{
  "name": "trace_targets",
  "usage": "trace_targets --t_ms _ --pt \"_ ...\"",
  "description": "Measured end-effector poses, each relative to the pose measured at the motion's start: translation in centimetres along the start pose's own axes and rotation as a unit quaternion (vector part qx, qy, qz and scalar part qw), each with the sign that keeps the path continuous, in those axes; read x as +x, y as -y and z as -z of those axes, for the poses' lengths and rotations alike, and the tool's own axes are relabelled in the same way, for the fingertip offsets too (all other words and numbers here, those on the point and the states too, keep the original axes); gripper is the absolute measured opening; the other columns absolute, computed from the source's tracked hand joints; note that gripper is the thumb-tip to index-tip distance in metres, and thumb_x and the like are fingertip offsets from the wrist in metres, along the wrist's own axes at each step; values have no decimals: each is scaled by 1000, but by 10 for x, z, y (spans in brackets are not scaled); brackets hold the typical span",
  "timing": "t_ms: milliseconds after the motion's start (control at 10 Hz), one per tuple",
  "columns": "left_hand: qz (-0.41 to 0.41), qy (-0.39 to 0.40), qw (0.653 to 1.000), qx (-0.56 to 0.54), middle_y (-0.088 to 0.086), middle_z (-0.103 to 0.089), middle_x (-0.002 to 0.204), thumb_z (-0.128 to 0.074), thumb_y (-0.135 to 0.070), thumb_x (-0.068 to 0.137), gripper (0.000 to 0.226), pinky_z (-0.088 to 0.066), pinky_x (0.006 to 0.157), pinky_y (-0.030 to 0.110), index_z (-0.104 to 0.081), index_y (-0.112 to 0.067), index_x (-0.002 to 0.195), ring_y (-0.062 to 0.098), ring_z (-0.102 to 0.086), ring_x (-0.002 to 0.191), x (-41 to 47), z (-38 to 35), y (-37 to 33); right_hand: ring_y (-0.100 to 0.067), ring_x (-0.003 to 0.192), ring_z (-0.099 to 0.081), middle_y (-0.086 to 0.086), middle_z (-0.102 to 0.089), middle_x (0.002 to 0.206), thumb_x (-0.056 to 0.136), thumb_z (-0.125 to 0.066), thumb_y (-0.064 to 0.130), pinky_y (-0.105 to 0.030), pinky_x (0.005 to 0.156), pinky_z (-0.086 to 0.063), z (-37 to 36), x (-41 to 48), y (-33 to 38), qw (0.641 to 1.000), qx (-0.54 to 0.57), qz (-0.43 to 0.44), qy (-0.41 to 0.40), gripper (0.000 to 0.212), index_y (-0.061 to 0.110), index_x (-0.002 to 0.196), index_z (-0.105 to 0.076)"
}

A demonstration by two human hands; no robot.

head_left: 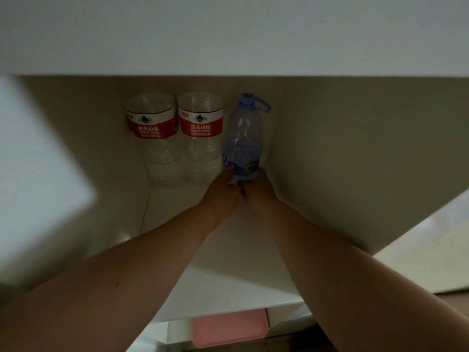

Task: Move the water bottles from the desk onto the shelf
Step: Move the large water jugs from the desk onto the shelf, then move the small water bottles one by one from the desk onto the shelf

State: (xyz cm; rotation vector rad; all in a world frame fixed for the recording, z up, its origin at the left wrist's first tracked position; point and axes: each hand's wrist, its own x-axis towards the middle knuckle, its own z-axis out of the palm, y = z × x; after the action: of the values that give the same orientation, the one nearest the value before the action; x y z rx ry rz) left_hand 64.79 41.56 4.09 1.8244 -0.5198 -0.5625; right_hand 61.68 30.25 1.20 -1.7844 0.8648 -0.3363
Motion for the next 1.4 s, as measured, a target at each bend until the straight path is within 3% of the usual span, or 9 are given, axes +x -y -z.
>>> trace_targets --t_ms 100,200,300,500,600,700,900,1200,1400 --pt "18 -33 999 31 5 -68 117 -51 -10 104 23 -50 87 31 -69 -8 119 25 -65 113 -38 -4 -1 -22 106 -58 -13 -66 127 106 -59 12 -28 89 -44 7 -30 -2 999 -28 -17 25 32 -1 135 -62" --pt "-5 -53 999 6 3 -73 104 -55 -23 95 19 -58 94 52 -69 -18 107 23 -71 98 -90 -7 -5 -20 104 -63 -3 -67 113 102 -57 13 -27 72 -40 32 -92 7 996 -87 25 18 23 7 121 -68" --pt "-70 -66 995 -16 -7 -73 87 -58 -7 99 20 -60 84 48 -68 -23 99 11 -70 84 -136 -15 -29 -19 97 -68 0 -72 104 104 -54 19 -29 76 -50 74 -166 28 995 -61 66 34 17 18 114 -67" --pt "-269 6 959 -89 -6 -75 85 -57 -36 91 9 -58 71 30 -66 -36 94 15 -72 78 -224 -51 -91 -8 104 -73 8 -77 108 102 -65 13 -32 89 -60 187 -305 49 985 -31 169 4 22 24 120 -70" --pt "-295 134 943 -74 -9 -73 84 -56 -39 93 12 -56 68 27 -65 -35 99 12 -72 76 -242 -103 -107 -5 91 -75 7 -79 95 100 -67 6 -23 81 -57 241 -338 23 987 -24 126 -93 19 22 110 -73" --pt "-268 271 924 -30 -13 -73 89 -60 -32 103 5 -55 70 18 -65 -33 103 6 -72 84 -236 -176 -116 -8 90 -74 7 -79 95 101 -68 12 -34 85 -62 288 -344 -29 976 -49 55 -203 16 24 109 -75" --pt "-271 379 883 56 -12 -71 96 -62 -29 106 4 -57 75 20 -63 -31 110 4 -69 91 -239 -321 -106 -10 88 -73 7 -76 94 100 -70 23 -44 85 -64 374 -364 -147 939 -56 -56 -335 11 30 108 -72" --pt "-199 455 827 265 -9 -71 110 -67 -35 101 19 -55 95 33 -66 -26 118 12 -68 103 -267 -495 -67 -5 90 -66 10 -71 102 98 -70 34 -18 70 -50 497 -408 -313 922 -64 -247 -292 22 21 117 -69" --pt "-111 458 779 413 -4 -71 123 -64 -34 103 24 -53 98 31 -65 -23 124 14 -66 112 -280 -601 -21 -12 107 -66 6 -69 117 97 -65 35 -26 83 -49 582 -426 -439 914 -53 -329 -232 30 21 124 -66"
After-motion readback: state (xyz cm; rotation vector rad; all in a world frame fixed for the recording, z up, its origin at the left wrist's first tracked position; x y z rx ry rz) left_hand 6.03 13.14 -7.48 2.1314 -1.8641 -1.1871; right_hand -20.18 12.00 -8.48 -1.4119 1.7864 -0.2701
